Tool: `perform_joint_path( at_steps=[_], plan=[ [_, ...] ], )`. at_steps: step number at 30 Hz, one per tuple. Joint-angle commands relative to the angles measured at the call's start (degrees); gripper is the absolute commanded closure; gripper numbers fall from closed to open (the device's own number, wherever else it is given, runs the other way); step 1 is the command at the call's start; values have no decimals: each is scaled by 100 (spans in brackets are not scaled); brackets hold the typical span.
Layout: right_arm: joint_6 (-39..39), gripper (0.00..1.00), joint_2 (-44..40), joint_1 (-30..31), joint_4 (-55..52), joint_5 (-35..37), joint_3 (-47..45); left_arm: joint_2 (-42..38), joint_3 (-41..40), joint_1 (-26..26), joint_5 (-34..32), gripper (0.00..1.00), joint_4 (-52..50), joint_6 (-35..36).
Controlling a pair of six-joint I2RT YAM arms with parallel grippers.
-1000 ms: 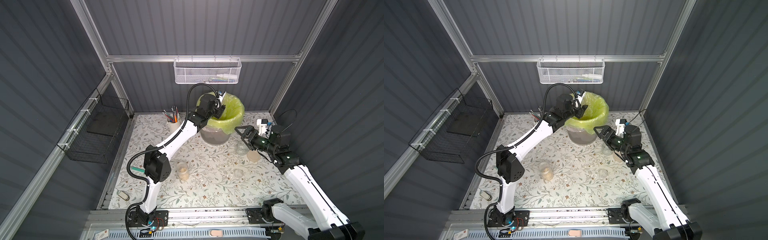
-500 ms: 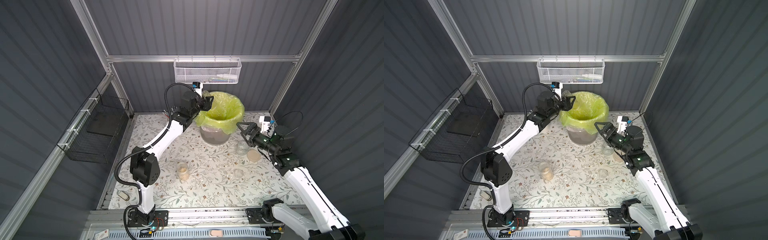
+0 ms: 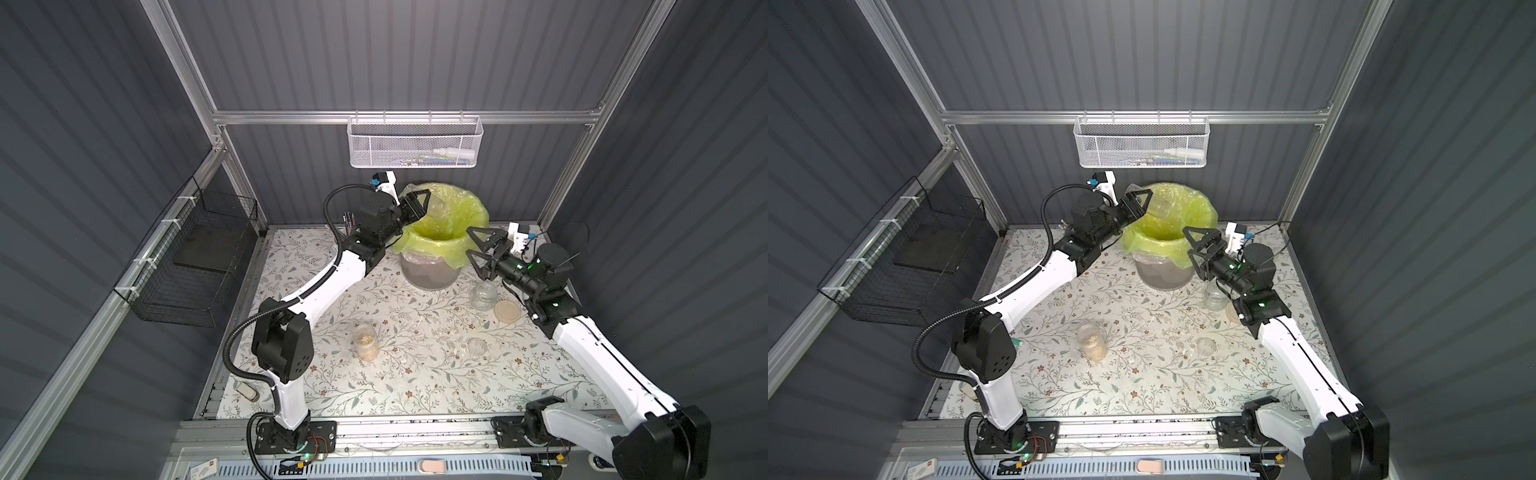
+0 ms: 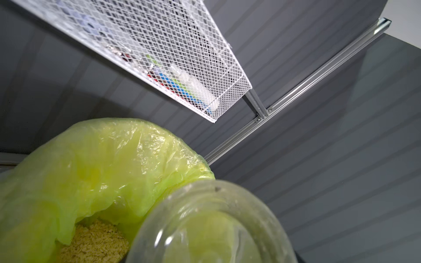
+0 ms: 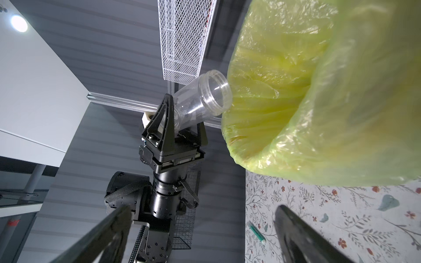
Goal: Empty expired oatmeal from jars
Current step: Pour the expired oatmeal into the trash bin, then place the jar at the center of the board.
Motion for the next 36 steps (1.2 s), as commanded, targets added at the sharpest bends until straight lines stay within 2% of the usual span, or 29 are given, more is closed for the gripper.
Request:
perform_joint_path(
  at_steps=[1, 6, 12, 16, 23, 27, 36],
  plan=[
    [122, 1, 216, 175, 463, 200, 261, -416, -279, -85, -251, 64, 481, -618],
    [132, 2, 459, 360, 542, 623, 298, -654, -929, -124, -691, 65, 939, -1351],
    [112, 5, 811, 645, 534, 815, 594, -863, -1064, -266, -934, 65, 1025, -1675],
    [81, 8, 998, 841, 459, 1257, 834, -1036, -1220, -329, -1167, 65, 915, -1964],
    [76, 11, 1328, 1112, 707, 1698, 1022, -1109, -1398, -425, -1317, 65, 800, -2427],
    [-33, 12, 1425, 1242, 452, 1793, 1260, -1118, -1468, -443, -1336, 65, 910, -2609],
    [153, 13, 1699, 1430, 657, 2079, 1313, -1389, -2026, -531, -1467, 66, 1018, -2913]
  ],
)
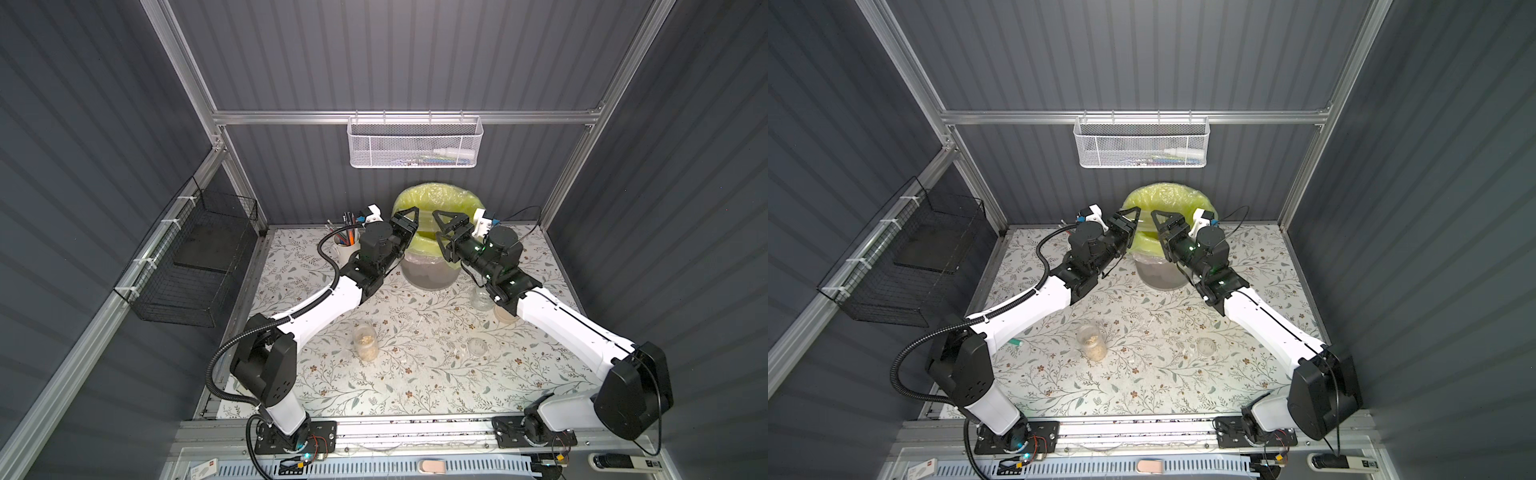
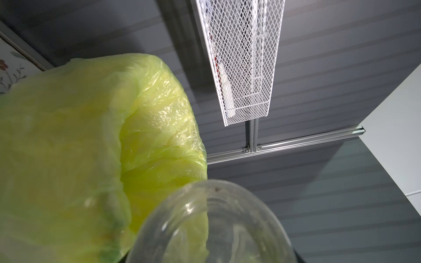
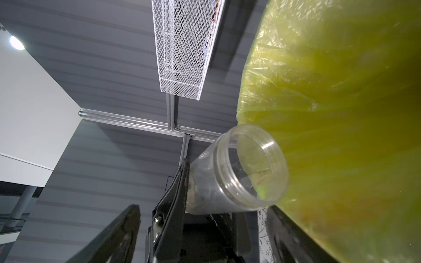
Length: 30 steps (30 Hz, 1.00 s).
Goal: Empty expired oatmeal from jars
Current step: Place the jar at the center of the board.
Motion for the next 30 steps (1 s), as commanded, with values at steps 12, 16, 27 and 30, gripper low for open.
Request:
perform_joint_path(
  at_steps=[12, 16, 27, 30],
  plan=[
    [33, 14, 299, 307, 244, 380, 398, -628, -302, -123, -200, 66, 203, -469],
    [16, 14, 371, 349, 189, 344, 548, -713, -359, -180, -249, 67, 188, -481],
    [59, 17, 458, 429, 418, 446, 568, -733, -611, -376, -439, 67, 412, -633],
    [72, 19, 468, 436, 585, 502, 483, -763, -645, -404, -472, 67, 385, -638]
  ],
)
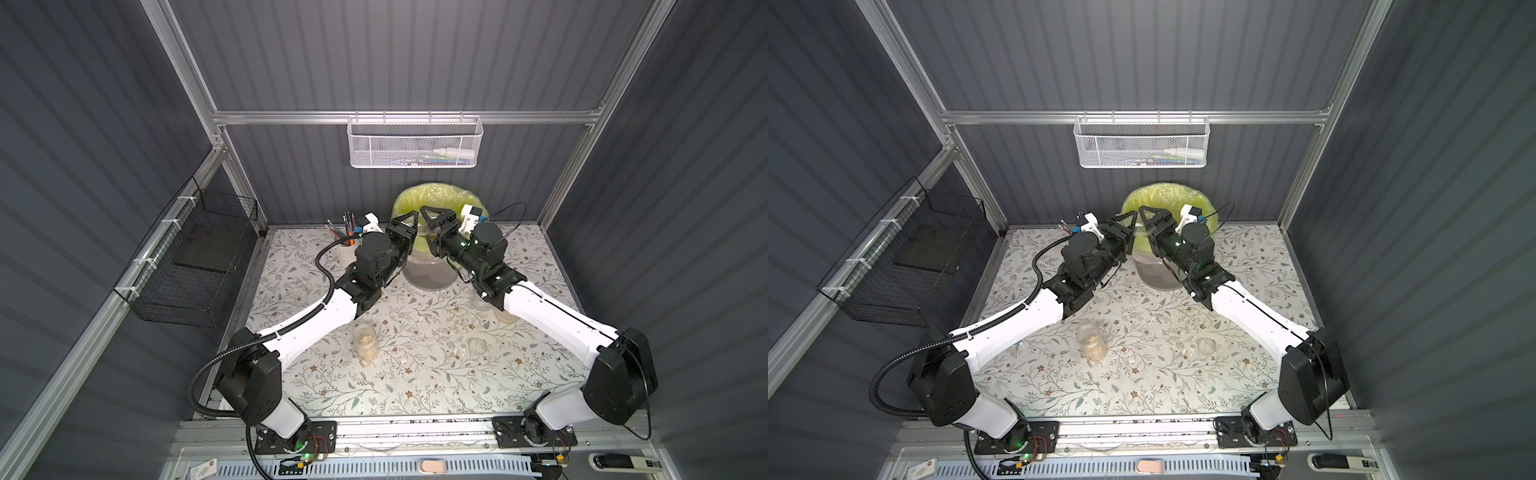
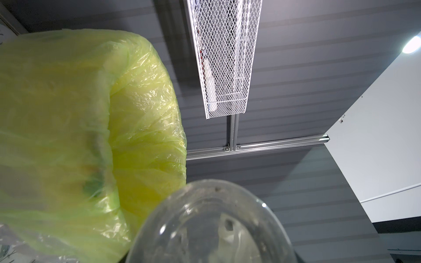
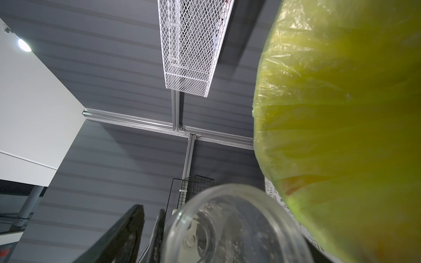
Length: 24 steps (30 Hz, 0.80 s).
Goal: Empty expired oatmeal from jars
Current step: Place the jar at the center of the board.
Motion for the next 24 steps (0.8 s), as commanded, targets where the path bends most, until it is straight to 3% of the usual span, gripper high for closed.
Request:
perform_joint_path(
  at_steps=[1, 14, 24],
  plan=[
    [-5, 19, -4, 34, 414, 89, -12, -164, -108, -58, -113, 67, 62, -44],
    [55, 24, 66, 66, 595, 109, 50, -187, -194, -182, -201, 67, 97, -27],
    [108, 38, 75, 75, 626, 113, -60, -165, -150, -212, -199, 65, 66, 77]
  ],
)
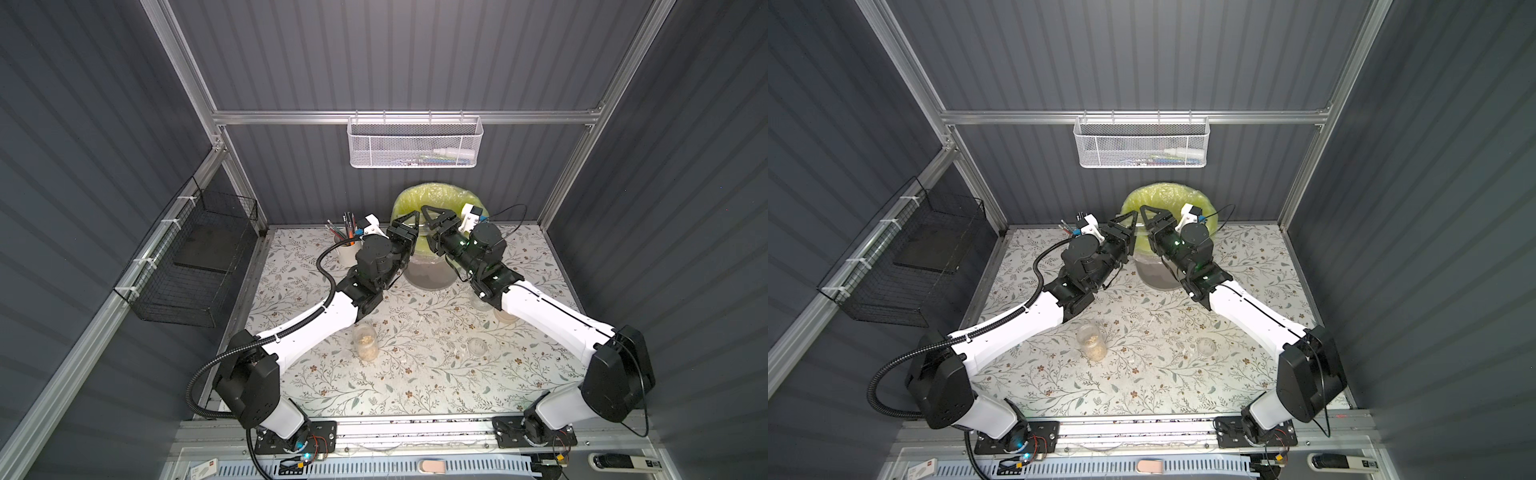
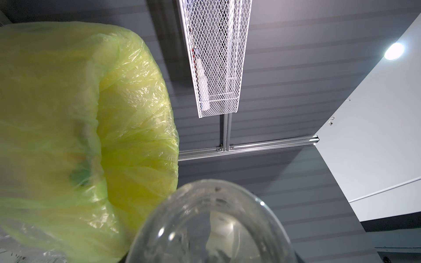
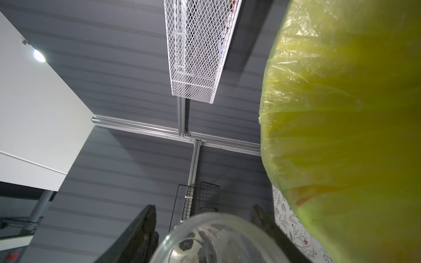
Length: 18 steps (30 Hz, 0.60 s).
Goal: Empty expired oatmeal from jars
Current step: Place the jar at the center of the board.
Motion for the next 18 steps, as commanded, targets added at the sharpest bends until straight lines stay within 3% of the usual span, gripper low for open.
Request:
perform_joint_path(
  at_steps=[1, 7, 13, 17, 18],
  plan=[
    [-52, 40, -19, 49, 374, -19, -57, -102, -75, -57, -25, 63, -116, 126],
    [-95, 52, -59, 48, 366, 37, -99, -75, -101, -62, -27, 53, -87, 138],
    [-209, 57, -134, 49, 182, 148, -117, -226, -113, -61, -187, 18, -252, 301],
    [-258, 58, -167, 57, 98, 174, -105, -334, -142, -55, -385, 0, -383, 455],
    [-275, 58, -182, 55, 72, 182, -96, -343, -165, -51, -411, 0, -371, 456]
  ],
)
